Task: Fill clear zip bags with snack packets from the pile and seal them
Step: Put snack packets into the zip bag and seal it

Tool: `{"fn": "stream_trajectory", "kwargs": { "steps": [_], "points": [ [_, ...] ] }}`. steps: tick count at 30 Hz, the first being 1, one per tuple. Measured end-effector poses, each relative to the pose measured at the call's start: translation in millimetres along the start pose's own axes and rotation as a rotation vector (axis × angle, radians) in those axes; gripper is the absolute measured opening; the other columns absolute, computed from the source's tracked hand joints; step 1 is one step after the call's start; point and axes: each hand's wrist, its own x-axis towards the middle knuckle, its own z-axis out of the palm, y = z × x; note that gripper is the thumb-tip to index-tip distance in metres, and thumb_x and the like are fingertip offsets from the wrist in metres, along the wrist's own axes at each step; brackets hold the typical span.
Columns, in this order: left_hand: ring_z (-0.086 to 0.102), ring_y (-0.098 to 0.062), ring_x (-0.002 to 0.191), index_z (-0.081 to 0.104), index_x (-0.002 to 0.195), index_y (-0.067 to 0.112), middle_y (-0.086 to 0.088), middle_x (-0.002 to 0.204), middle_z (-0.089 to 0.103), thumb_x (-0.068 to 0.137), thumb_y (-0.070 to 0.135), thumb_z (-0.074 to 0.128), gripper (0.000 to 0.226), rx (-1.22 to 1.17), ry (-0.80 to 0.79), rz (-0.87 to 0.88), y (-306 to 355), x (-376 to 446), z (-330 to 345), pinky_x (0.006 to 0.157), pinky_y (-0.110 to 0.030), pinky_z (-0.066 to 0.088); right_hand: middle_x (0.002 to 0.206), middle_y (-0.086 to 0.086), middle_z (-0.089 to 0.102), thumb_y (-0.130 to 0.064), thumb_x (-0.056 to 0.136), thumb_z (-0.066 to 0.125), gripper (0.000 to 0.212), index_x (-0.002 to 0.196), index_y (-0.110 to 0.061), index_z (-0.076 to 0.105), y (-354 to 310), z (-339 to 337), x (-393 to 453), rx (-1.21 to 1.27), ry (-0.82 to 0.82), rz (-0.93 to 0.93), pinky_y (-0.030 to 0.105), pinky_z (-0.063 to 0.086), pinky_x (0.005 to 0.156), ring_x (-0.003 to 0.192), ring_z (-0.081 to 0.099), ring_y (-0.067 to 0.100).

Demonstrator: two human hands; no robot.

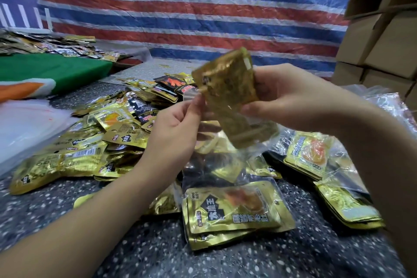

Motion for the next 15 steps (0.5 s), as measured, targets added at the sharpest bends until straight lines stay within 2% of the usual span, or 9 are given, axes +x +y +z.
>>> {"fn": "stream_trajectory", "kwargs": {
  "steps": [2, 6, 8, 11, 13, 15],
  "points": [
    [0.074, -0.020, 0.074, 0.069, 0.090, 0.013, -0.003, 0.087, 0.077, 0.087, 0.046, 0.046, 0.041, 0.013, -0.016, 0.034, 0, 0, -1, 0.062, -0.028, 0.057, 0.101, -0.006, 0.074, -0.019, 0.089, 0.069, 0.021, 0.109, -0.025, 0.068, 3, -4, -1, -0.154, -0.061, -0.002, 0.050, 0.054, 0.091, 0.096, 0.070, 0.015],
    [0.074, -0.016, 0.073, 0.070, 0.090, 0.015, 0.002, 0.086, 0.077, 0.091, 0.043, 0.044, 0.038, 0.086, -0.071, 0.102, -1, -4, -1, 0.063, -0.027, 0.057, 0.105, -0.012, 0.072, -0.021, 0.092, 0.064, 0.024, 0.113, -0.032, 0.066, -2, -12, -4, -0.228, -0.169, 0.051, 0.044, 0.053, 0.091, 0.099, 0.067, 0.007],
    [0.073, -0.013, 0.072, 0.070, 0.090, 0.014, 0.001, 0.083, 0.077, 0.092, 0.041, 0.043, 0.038, 0.102, -0.075, 0.118, -1, -5, -1, 0.064, -0.027, 0.058, 0.098, -0.013, 0.070, -0.026, 0.091, 0.063, 0.017, 0.107, -0.033, 0.065, -4, -13, -7, -0.331, -0.185, 0.050, 0.042, 0.054, 0.084, 0.091, 0.066, 0.005],
    [0.071, -0.012, 0.072, 0.071, 0.092, 0.011, -0.002, 0.082, 0.076, 0.097, 0.037, 0.043, 0.038, 0.127, -0.077, 0.139, -1, -7, 0, 0.068, -0.031, 0.059, 0.087, -0.008, 0.068, -0.033, 0.089, 0.060, 0.008, 0.096, -0.030, 0.062, -9, -10, -9, -0.519, -0.244, 0.086, 0.044, 0.055, 0.075, 0.080, 0.065, 0.012],
    [0.071, -0.014, 0.071, 0.073, 0.092, 0.012, -0.001, 0.080, 0.076, 0.097, 0.034, 0.044, 0.037, 0.134, -0.119, 0.179, -1, -11, 1, 0.068, -0.030, 0.060, 0.083, -0.009, 0.067, -0.034, 0.091, 0.061, 0.003, 0.090, -0.031, 0.059, -12, -7, -12, -0.568, -0.324, 0.152, 0.034, 0.053, 0.067, 0.075, 0.064, 0.009],
    [0.070, -0.020, 0.067, 0.072, 0.090, 0.005, -0.010, 0.076, 0.072, 0.096, 0.033, 0.045, 0.039, 0.133, -0.168, 0.188, 0, -15, 3, 0.058, -0.030, 0.059, 0.079, -0.009, 0.064, -0.034, 0.092, 0.062, 0.010, 0.085, -0.031, 0.057, -15, -1, -14, -0.656, -0.409, 0.186, 0.027, 0.046, 0.060, 0.070, 0.060, 0.007]
  ]
}}
